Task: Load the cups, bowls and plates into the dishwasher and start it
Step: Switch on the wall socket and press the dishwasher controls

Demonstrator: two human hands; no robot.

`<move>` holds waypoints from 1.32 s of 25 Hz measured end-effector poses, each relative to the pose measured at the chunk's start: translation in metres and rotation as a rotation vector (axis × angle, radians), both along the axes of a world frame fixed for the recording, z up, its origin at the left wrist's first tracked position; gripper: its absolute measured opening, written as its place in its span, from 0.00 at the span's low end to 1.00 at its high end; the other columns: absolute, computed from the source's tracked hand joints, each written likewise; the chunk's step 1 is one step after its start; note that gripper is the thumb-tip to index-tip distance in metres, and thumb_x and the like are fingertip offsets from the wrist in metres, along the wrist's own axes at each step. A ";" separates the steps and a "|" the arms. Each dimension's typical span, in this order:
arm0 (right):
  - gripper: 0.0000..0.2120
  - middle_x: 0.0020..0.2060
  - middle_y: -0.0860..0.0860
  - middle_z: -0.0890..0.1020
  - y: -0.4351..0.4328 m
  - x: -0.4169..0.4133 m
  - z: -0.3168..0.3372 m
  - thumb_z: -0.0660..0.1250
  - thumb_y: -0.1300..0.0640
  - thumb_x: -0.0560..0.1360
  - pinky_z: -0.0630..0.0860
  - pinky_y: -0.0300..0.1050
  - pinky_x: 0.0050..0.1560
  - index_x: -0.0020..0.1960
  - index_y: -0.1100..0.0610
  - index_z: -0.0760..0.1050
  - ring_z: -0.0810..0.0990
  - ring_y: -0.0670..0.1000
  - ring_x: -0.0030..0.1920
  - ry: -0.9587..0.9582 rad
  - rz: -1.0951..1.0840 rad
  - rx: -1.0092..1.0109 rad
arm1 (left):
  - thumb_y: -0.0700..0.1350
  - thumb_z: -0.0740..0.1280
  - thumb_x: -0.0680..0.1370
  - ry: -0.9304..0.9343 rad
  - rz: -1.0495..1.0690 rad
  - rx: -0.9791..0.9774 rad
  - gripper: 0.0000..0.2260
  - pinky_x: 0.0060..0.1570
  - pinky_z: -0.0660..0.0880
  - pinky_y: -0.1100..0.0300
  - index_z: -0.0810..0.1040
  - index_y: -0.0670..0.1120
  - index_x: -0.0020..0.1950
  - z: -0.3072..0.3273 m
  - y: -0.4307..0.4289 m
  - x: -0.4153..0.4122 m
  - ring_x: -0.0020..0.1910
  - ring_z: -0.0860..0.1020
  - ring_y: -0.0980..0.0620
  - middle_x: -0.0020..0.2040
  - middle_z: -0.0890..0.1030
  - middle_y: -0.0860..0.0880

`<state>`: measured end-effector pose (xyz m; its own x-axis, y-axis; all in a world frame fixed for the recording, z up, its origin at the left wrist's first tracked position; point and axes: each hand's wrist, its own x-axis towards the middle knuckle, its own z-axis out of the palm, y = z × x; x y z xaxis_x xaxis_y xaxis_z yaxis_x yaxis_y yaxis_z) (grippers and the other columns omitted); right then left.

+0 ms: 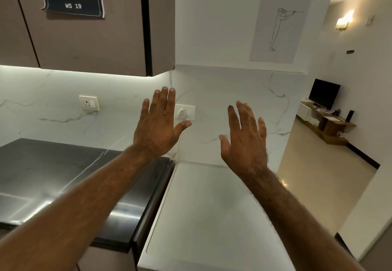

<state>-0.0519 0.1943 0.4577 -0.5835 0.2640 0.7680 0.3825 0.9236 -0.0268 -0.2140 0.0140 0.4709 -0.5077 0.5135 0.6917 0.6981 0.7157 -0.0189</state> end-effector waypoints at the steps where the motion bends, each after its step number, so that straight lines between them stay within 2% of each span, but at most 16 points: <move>1: 0.39 0.81 0.57 0.55 0.014 -0.009 0.004 0.68 0.46 0.77 0.57 0.69 0.75 0.81 0.56 0.55 0.54 0.59 0.80 -0.001 0.004 -0.001 | 0.74 0.39 0.77 0.001 -0.003 -0.001 0.44 0.80 0.41 0.44 0.41 0.46 0.84 0.006 0.014 -0.008 0.82 0.42 0.44 0.84 0.42 0.46; 9: 0.40 0.82 0.55 0.52 0.097 -0.091 0.026 0.66 0.43 0.78 0.55 0.67 0.77 0.82 0.54 0.51 0.51 0.57 0.81 -0.046 0.010 -0.017 | 0.74 0.39 0.77 -0.002 -0.060 0.054 0.43 0.78 0.41 0.48 0.42 0.46 0.84 0.037 0.101 -0.082 0.82 0.43 0.45 0.84 0.44 0.46; 12: 0.40 0.81 0.56 0.54 0.113 -0.116 0.028 0.68 0.44 0.77 0.56 0.66 0.76 0.81 0.54 0.52 0.53 0.57 0.81 -0.037 -0.003 0.003 | 0.74 0.38 0.76 -0.014 -0.073 0.036 0.44 0.78 0.40 0.50 0.41 0.46 0.84 0.036 0.120 -0.108 0.82 0.42 0.46 0.84 0.43 0.47; 17: 0.39 0.81 0.56 0.53 0.125 -0.162 0.028 0.67 0.44 0.77 0.56 0.66 0.77 0.81 0.55 0.53 0.53 0.57 0.81 -0.014 -0.039 -0.003 | 0.74 0.38 0.76 -0.015 -0.088 0.020 0.44 0.78 0.38 0.51 0.39 0.47 0.83 0.032 0.136 -0.157 0.82 0.40 0.47 0.83 0.40 0.47; 24: 0.40 0.80 0.57 0.58 0.126 -0.218 0.019 0.67 0.43 0.76 0.61 0.68 0.74 0.80 0.54 0.53 0.58 0.59 0.80 0.014 -0.035 0.012 | 0.74 0.38 0.76 -0.035 -0.129 0.024 0.43 0.78 0.39 0.52 0.36 0.47 0.83 0.026 0.156 -0.208 0.82 0.38 0.47 0.83 0.38 0.47; 27: 0.39 0.80 0.57 0.58 0.137 -0.231 0.014 0.69 0.44 0.76 0.61 0.68 0.74 0.80 0.54 0.55 0.58 0.59 0.80 -0.006 -0.037 -0.001 | 0.73 0.40 0.78 -0.041 -0.134 0.033 0.42 0.79 0.41 0.51 0.35 0.47 0.82 0.022 0.164 -0.225 0.82 0.38 0.47 0.83 0.37 0.47; 31: 0.38 0.81 0.56 0.55 0.153 -0.245 -0.002 0.67 0.45 0.77 0.58 0.67 0.76 0.81 0.54 0.54 0.53 0.58 0.81 -0.052 -0.019 -0.029 | 0.71 0.47 0.81 -0.095 -0.160 0.048 0.41 0.80 0.43 0.51 0.34 0.47 0.82 -0.005 0.181 -0.240 0.82 0.38 0.47 0.83 0.37 0.47; 33: 0.38 0.81 0.56 0.56 0.158 -0.251 -0.015 0.68 0.47 0.77 0.61 0.67 0.75 0.80 0.55 0.55 0.54 0.58 0.81 -0.076 0.010 -0.027 | 0.69 0.49 0.82 -0.172 -0.152 0.041 0.39 0.80 0.48 0.50 0.36 0.49 0.83 -0.029 0.191 -0.246 0.83 0.44 0.45 0.84 0.44 0.46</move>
